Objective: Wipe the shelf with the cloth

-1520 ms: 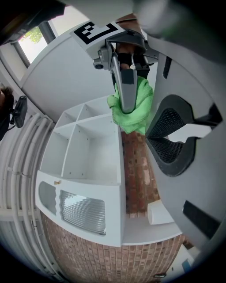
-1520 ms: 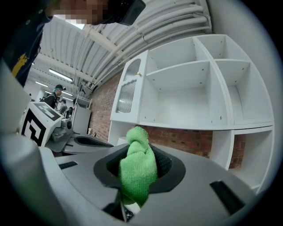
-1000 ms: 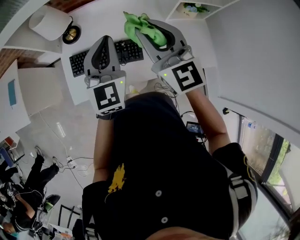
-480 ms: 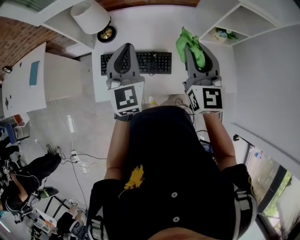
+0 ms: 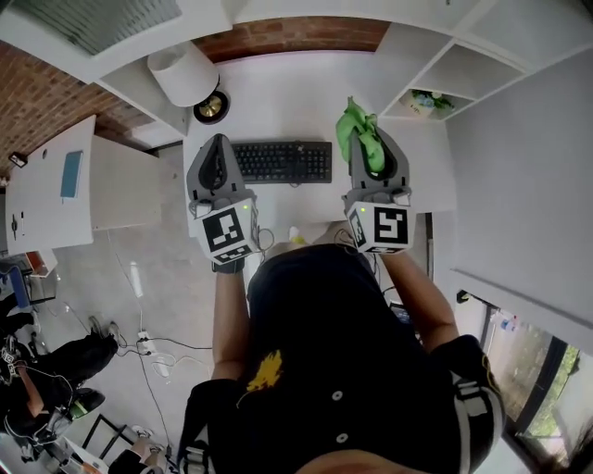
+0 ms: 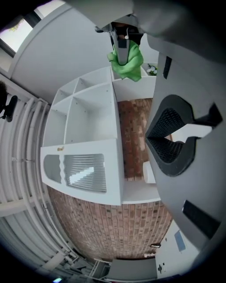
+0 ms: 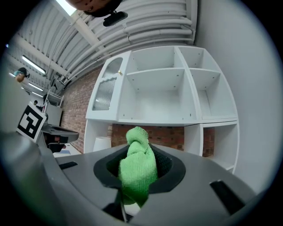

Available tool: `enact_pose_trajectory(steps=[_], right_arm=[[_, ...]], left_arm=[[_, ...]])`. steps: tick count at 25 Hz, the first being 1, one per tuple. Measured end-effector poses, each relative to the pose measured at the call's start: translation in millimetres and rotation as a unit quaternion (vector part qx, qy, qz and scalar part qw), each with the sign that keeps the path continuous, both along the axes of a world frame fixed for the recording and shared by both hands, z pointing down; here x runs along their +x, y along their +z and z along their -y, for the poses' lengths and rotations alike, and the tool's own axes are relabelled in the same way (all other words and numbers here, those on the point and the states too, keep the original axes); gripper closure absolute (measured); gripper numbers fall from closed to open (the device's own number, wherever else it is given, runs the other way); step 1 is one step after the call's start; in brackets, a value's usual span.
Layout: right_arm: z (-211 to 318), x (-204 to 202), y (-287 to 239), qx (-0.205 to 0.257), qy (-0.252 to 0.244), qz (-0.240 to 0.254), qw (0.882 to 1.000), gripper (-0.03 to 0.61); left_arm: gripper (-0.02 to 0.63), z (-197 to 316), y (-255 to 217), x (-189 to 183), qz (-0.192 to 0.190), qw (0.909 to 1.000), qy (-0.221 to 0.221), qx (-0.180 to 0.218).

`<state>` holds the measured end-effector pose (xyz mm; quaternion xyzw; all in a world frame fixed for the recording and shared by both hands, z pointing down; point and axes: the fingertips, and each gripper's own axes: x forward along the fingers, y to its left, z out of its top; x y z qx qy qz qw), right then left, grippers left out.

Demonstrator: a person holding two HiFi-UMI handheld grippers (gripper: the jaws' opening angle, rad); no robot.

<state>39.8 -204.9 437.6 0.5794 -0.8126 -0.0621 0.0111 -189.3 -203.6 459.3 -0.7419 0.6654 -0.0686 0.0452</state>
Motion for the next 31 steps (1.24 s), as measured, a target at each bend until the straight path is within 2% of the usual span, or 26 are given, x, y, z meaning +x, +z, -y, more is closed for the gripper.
enact_pose_trajectory(steps=[6,13,18,23,27,31], right_arm=[[0.7,1.5,-3.2,0.01,0.019,0.001,1.0,0.497],[-5.6,-6.3,-5.6,0.02,0.006,-0.018,1.0,0.499],[-14.2,-24.0,3.0,0.009,-0.034,-0.029,0.999,0.499],[-16.7,-43.9,0.8,0.03,-0.077,-0.037,0.996,0.499],[-26.1,-31.5,16.5,-0.007,-0.091,-0.044,0.995,0.499],[-57.3,-12.5,34.2,-0.055,-0.071,-0.093,0.992,0.499]], left_arm=[[0.595,-12.1,-1.1,1.4,-0.014,0.9998,0.009,0.005],[0.597,-19.1,3.3,15.9,-0.024,0.9994,0.025,0.005],[0.595,-25.7,8.8,40.0,-0.031,0.9988,0.039,0.003],[0.595,-23.2,12.6,49.5,-0.02,0.999,0.039,0.0],[0.595,-22.2,28.4,68.4,-0.027,0.9983,0.049,-0.018],[0.595,-34.1,41.8,106.0,-0.056,0.991,0.111,-0.047]])
